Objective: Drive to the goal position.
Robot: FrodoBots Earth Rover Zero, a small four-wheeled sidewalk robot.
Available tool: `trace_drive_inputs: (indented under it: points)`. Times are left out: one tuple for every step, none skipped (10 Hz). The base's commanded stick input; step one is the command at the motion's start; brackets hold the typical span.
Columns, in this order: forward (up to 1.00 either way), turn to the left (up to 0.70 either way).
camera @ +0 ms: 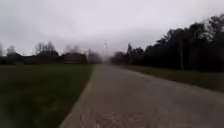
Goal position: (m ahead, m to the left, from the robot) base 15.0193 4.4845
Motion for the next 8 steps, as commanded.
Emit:
trace_drive_inputs:
  points:
    - [0.85,0.00]
    - [0.85,0.00]
    - [0.85,0.00]
    - [0.85,0.00]
    - [0.85,0.00]
    - [0.85,0.00]
    - [0.85,0.00]
    - [0.85,0.00]
